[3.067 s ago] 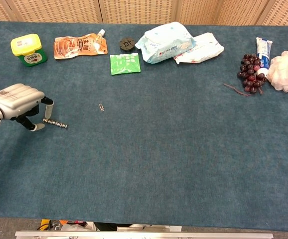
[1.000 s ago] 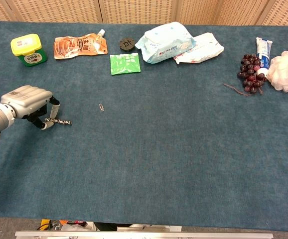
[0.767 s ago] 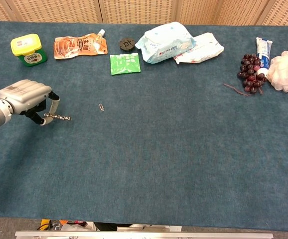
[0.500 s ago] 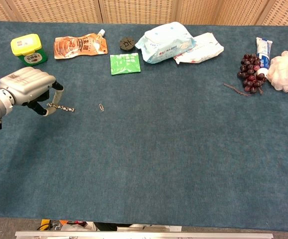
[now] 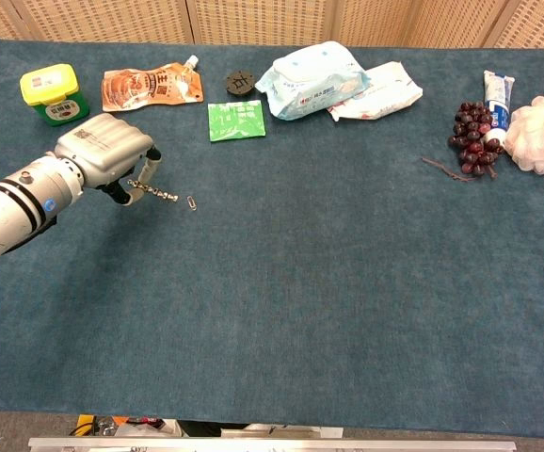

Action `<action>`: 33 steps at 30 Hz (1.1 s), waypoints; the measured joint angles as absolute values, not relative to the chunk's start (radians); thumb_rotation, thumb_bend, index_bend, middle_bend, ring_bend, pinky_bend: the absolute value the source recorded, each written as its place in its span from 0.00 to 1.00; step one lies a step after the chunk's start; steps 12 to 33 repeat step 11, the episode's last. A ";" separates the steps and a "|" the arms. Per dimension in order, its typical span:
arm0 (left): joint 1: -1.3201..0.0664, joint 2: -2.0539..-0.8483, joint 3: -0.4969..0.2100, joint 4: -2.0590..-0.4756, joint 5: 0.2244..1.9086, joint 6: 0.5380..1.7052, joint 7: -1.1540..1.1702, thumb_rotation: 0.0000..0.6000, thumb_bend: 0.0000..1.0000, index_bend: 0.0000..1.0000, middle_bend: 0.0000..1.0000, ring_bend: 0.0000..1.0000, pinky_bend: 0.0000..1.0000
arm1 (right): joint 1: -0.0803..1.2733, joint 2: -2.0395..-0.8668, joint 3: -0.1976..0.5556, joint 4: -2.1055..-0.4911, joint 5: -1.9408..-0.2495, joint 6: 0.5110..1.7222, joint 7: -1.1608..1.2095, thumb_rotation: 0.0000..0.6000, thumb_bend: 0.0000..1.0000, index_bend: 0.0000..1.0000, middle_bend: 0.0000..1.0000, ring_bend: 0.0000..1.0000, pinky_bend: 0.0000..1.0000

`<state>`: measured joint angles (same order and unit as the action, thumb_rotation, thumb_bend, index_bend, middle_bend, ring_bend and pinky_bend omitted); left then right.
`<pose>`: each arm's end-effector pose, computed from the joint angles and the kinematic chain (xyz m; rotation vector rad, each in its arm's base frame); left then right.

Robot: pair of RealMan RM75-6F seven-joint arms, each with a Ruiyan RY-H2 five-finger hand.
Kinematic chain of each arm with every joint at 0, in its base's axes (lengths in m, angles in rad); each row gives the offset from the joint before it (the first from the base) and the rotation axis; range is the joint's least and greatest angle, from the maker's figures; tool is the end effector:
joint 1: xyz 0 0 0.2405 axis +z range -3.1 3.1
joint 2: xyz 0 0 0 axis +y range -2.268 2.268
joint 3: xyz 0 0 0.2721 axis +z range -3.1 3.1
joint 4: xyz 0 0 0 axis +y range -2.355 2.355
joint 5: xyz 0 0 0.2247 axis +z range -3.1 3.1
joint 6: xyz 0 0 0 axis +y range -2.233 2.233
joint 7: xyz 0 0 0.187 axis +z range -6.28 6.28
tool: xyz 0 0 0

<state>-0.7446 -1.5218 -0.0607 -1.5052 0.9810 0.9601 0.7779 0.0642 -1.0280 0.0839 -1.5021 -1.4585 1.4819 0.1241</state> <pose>-0.1902 0.3750 -0.0579 -2.0111 -0.6283 -0.5129 -0.3663 -0.2285 0.2095 1.3240 -0.8412 0.8450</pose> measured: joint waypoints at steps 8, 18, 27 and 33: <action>-0.764 -1.555 -0.072 -1.469 0.920 0.960 0.799 1.00 0.37 0.59 1.00 1.00 1.00 | 0.056 -1.026 0.085 -1.496 -1.454 1.487 0.131 1.00 0.23 0.36 0.43 0.35 0.40; -0.769 -1.570 -0.073 -1.457 0.907 0.966 0.804 1.00 0.37 0.59 1.00 1.00 1.00 | 0.057 -1.026 0.085 -1.495 -1.455 1.484 0.132 1.00 0.23 0.36 0.43 0.35 0.40; -0.769 -1.570 -0.073 -1.457 0.907 0.966 0.804 1.00 0.37 0.59 1.00 1.00 1.00 | 0.057 -1.026 0.085 -1.495 -1.455 1.484 0.132 1.00 0.23 0.36 0.43 0.35 0.40; -0.769 -1.570 -0.073 -1.457 0.907 0.966 0.804 1.00 0.37 0.59 1.00 1.00 1.00 | 0.057 -1.026 0.085 -1.495 -1.455 1.484 0.132 1.00 0.23 0.36 0.43 0.35 0.40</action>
